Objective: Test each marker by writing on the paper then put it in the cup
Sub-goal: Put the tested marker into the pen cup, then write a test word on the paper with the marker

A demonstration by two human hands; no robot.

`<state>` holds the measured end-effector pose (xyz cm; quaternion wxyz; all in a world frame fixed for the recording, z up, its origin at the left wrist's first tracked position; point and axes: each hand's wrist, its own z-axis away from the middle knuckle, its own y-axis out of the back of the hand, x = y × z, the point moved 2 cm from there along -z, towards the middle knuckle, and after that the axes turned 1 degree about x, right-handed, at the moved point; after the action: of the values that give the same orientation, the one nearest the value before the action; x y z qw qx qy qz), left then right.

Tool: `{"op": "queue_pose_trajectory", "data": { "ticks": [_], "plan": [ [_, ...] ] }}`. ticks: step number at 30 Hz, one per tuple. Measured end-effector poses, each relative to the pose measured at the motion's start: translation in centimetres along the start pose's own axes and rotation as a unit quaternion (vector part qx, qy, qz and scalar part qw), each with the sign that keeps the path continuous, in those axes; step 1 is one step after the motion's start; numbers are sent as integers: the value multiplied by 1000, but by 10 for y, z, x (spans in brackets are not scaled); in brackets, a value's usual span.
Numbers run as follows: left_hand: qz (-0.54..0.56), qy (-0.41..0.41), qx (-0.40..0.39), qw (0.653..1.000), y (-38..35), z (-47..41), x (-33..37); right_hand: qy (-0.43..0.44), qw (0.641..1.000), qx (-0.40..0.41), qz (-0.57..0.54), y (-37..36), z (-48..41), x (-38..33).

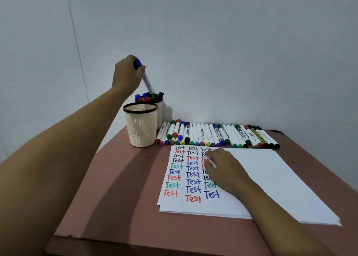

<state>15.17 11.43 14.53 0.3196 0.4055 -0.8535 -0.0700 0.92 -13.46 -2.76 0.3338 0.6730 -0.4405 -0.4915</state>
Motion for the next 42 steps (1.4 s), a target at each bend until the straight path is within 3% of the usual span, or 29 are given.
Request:
{"op": "queue_pose_trajectory", "data": {
  "ticks": [5,11,17,22,27,31,39,42],
  "plan": [
    [-43,13,-87,995,-27,-5,-13,10,1000,5,5,-1,-1,3],
    [-80,28,-127,988,-53,4,-32,20,1000,9,7,-3,-2,4],
    [-193,28,-247,949,-65,4,-47,24,1000,14,10,-4,-3,4],
    [-157,7,-246,956,-53,5,-26,23,1000,14,11,-5,-3,4],
    [-67,-74,-156,983,-35,43,24,20,1000,10,8,-3,-3,4],
    [-12,-139,-187,972,-35,109,49,18,1000,5,5,-2,-1,2],
    [-92,-27,-354,930,-52,188,2,23,999,7,22,-1,1,-2],
    [-94,-15,-376,922,-55,189,-3,9,999,-8,30,1,-3,-3]
  ]
}}
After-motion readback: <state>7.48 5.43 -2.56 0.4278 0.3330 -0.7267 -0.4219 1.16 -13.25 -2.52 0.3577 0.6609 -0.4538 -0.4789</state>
